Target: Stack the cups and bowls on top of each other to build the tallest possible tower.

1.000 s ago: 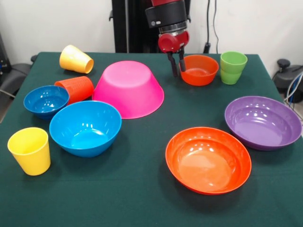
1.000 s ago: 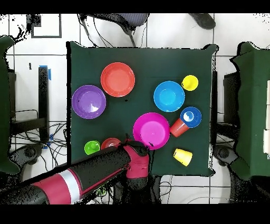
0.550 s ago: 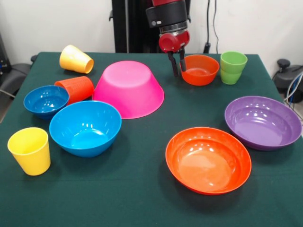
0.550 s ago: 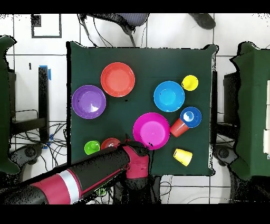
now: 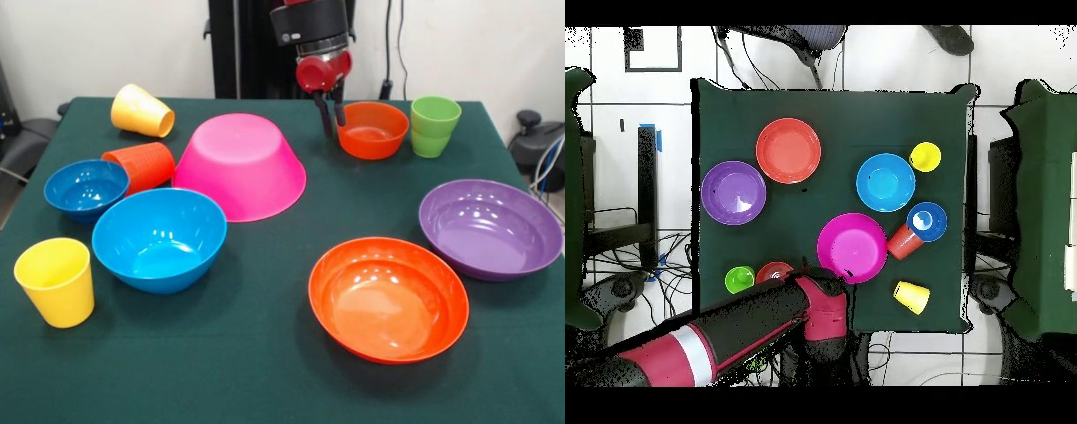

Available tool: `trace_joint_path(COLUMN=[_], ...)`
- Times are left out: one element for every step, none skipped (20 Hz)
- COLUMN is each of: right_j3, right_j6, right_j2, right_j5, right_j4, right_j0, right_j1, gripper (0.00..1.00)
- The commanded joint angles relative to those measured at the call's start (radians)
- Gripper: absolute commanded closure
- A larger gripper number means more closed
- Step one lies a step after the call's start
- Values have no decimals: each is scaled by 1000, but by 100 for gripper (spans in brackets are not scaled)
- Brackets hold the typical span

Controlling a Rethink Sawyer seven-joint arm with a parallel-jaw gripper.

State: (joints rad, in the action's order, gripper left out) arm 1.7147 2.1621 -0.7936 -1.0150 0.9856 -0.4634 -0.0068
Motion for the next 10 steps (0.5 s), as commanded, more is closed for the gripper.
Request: trace_joint_path(right_j3=[11,13,14,15,18,19,25,27,29,32], right_j6=[-80,-78,-78,-80,-80,-76,-66,-63,-58,-61], right_j2=[84,86,87,89,91,93,92,94,95,99], right_j5=[22,25,29,34,39,44,44,47,53,55], right_j4=[84,89,95,99,103,110,124,128,132,132], right_j0=[-37,-39,-39,-39,-40,-41,-45,-47,-51,-50], right_j1=[-61,-67,-69,-71,-75,-80,-90,-94,-99,-100], gripper=[0,0,0,0,0,0,0,0,0,0])
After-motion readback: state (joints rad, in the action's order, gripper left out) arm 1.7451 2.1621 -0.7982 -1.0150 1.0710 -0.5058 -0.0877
